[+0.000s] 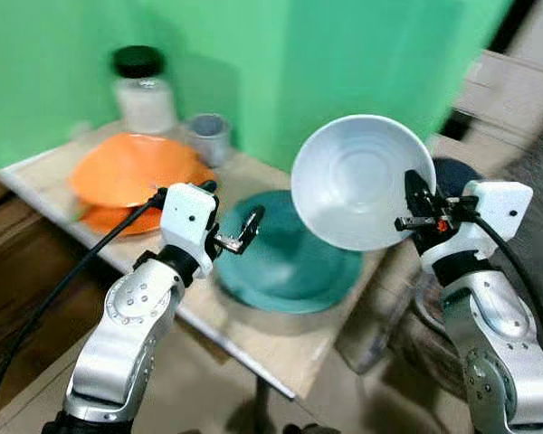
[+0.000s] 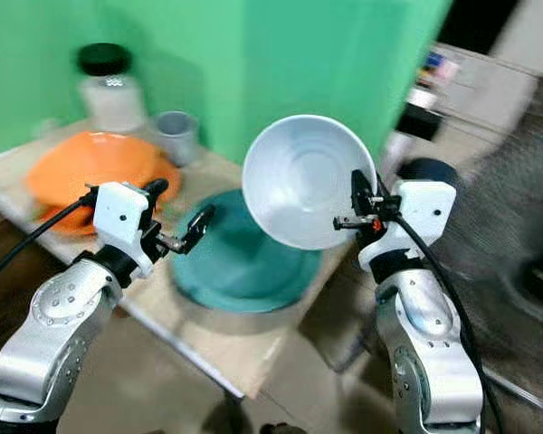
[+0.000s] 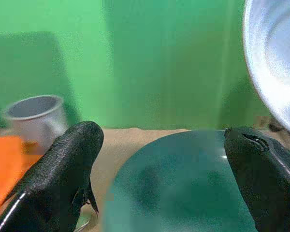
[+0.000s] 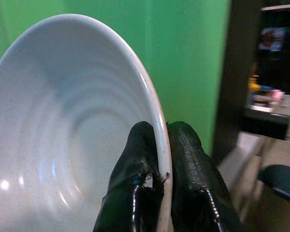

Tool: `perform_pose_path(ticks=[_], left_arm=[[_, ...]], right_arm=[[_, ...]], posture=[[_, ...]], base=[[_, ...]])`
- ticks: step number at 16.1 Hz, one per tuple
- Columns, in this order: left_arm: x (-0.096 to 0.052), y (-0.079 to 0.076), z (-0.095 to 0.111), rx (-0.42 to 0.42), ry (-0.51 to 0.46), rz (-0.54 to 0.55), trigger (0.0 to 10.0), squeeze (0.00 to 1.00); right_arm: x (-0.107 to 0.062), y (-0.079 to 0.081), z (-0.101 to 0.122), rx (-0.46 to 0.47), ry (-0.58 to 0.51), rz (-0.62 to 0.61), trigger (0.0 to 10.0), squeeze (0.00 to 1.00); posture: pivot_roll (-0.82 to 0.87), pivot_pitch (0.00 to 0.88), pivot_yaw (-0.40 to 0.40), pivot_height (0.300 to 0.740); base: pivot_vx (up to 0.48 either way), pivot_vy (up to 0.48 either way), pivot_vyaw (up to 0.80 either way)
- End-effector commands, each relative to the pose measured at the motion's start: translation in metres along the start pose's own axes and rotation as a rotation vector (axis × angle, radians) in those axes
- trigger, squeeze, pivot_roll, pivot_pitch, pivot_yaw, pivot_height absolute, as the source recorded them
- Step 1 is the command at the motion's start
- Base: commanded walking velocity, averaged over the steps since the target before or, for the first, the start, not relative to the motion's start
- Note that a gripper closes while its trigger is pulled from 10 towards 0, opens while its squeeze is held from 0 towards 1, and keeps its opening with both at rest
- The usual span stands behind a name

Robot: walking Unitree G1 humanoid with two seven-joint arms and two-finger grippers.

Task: Setting the table

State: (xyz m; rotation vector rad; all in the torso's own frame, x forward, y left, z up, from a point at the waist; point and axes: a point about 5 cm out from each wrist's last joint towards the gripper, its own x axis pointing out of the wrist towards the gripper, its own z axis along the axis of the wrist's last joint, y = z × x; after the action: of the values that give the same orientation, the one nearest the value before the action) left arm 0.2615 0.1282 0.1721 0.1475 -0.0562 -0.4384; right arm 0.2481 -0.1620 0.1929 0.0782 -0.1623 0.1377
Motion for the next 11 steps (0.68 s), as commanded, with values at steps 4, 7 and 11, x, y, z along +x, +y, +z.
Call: perform_pose_path(ticks=[4,7,11], left_arm=[[-0.01,-0.002,-0.007,0.069,0.033,-0.019,10.0,0.0],[-0.009,-0.002,-0.004,0.058,0.02,-0.018,10.0,0.0],[-0.006,0.002,-0.004,0.063,0.016,0.004,10.0,0.0]], right_arm=[[-0.003,0.001,-0.007,0.063,0.041,0.028,10.0,0.0],[-0.007,0.007,-0.013,0.058,0.059,0.045,10.0,0.0],[-0.008,0.006,-0.013,0.064,0.042,0.003,10.0,0.0]], posture=[[-0.01,0.017,-0.095,0.74],[-0.01,0.013,-0.093,0.74],[-0.01,0.009,-0.085,0.74]], base=[[0.0,0.0,-0.8],[0.0,0.0,-0.8],[0.0,0.0,-0.8]])
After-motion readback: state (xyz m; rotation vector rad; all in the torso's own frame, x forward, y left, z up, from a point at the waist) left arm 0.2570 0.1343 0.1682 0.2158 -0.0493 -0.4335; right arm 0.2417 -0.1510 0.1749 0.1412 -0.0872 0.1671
